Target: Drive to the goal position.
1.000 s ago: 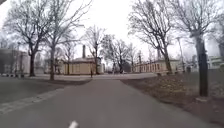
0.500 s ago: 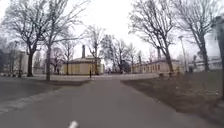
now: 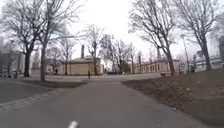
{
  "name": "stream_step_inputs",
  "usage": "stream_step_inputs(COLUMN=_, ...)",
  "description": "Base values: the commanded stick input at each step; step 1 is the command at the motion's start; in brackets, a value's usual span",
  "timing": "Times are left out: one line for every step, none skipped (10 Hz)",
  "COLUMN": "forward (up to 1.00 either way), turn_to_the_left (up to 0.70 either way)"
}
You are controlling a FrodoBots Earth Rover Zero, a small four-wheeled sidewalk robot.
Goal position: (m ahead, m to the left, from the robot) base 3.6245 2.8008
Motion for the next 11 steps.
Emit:
stream_step_inputs(forward=1.00, turn_to_the_left=0.01)
stream_step_inputs(forward=1.00, turn_to_the_left=0.01)
stream_step_inputs(forward=1.00, turn_to_the_left=0.01)
stream_step_inputs(forward=1.00, turn_to_the_left=0.01)
stream_step_inputs(forward=1.00, turn_to_the_left=0.01)
stream_step_inputs(forward=1.00, turn_to_the_left=0.01)
stream_step_inputs(forward=1.00, turn_to_the_left=0.01)
stream_step_inputs(forward=1.00, turn_to_the_left=0.01)
stream_step_inputs(forward=1.00, turn_to_the_left=0.01)
stream_step_inputs(forward=1.00, turn_to_the_left=0.01)
stream_step_inputs(forward=1.00, turn_to_the_left=0.01)
